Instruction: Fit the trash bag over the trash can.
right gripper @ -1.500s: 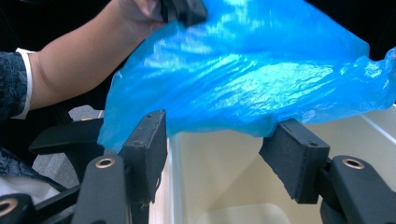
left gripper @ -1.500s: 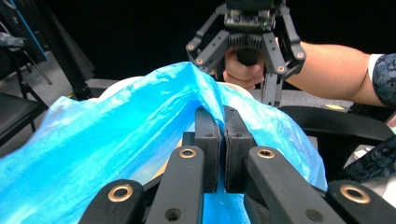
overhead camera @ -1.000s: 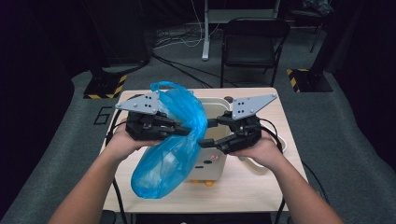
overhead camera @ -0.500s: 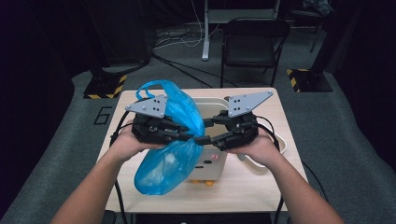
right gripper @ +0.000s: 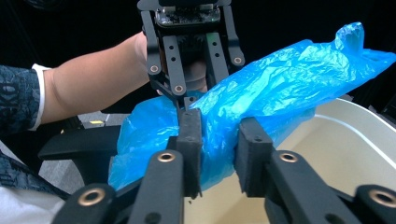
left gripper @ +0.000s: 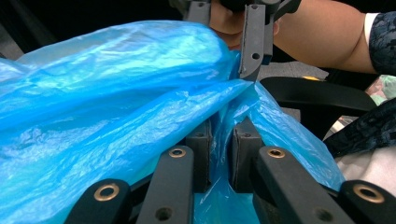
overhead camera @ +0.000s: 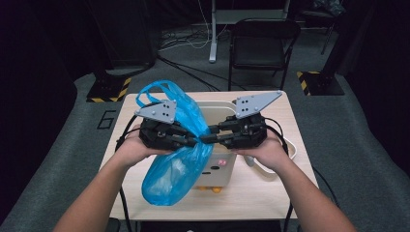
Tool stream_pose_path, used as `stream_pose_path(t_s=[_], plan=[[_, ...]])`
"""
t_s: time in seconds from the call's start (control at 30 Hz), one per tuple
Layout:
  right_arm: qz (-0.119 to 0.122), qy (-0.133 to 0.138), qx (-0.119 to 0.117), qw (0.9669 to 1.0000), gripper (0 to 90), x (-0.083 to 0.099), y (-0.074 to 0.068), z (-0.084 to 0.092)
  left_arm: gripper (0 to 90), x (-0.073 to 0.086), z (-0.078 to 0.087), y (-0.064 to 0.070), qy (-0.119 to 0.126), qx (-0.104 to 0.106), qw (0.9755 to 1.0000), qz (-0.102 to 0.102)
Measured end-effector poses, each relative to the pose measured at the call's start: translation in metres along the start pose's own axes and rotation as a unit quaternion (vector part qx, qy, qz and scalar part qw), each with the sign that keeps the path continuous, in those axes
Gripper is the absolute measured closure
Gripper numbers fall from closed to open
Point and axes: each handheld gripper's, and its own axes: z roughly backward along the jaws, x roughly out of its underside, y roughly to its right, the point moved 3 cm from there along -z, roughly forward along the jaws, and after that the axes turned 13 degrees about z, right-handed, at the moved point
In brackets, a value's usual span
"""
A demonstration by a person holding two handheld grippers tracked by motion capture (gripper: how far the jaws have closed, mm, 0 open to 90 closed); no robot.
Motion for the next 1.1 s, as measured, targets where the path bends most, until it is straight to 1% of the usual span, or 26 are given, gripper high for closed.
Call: stream_pose_path(t_s=[0.07, 0.17, 0.23, 0.33, 0.5, 0.67, 0.9, 1.1], plan=[[0.003, -0.005, 0.0, 1.0, 78.4, 0.0, -0.001, -0.001, 79.7, 0.0, -0.001, 0.0, -0.003, -0.001, 1.0, 0.0], [0.017, -0.014, 0.001, 0.9998, 85.7, -0.001, -0.002, -0.001, 77.2, 0.001, -0.001, -0.001, -0.004, -0.005, 1.0, 0.002], [0.024, -0.019, 0.008, 0.9995, 87.4, -0.002, -0.003, -0.002, 74.2, 0.001, 0.0, -0.002, -0.002, -0.007, 0.9999, 0.007], [0.03, -0.026, 0.022, 0.999, 88.2, -0.002, -0.003, -0.001, 68.0, 0.001, 0.003, -0.003, 0.002, -0.013, 0.9998, 0.013], [0.028, -0.024, 0.047, 0.9982, 88.6, 0.001, 0.002, 0.003, 60.5, 0.0, 0.014, -0.004, 0.018, -0.02, 0.9994, 0.022], [0.022, -0.023, 0.07, 0.997, 88.7, 0.005, 0.008, 0.011, 60.0, 0.0, 0.023, -0.002, 0.024, -0.023, 0.9992, 0.024], [0.021, -0.023, 0.085, 0.9959, 88.7, 0.008, 0.011, 0.02, 59.4, 0.005, 0.027, 0.001, 0.021, -0.027, 0.9991, 0.024], [0.019, -0.02, 0.102, 0.9944, 88.7, 0.005, 0.015, 0.028, 56.3, 0.004, 0.035, 0.002, 0.033, -0.037, 0.9983, 0.029]])
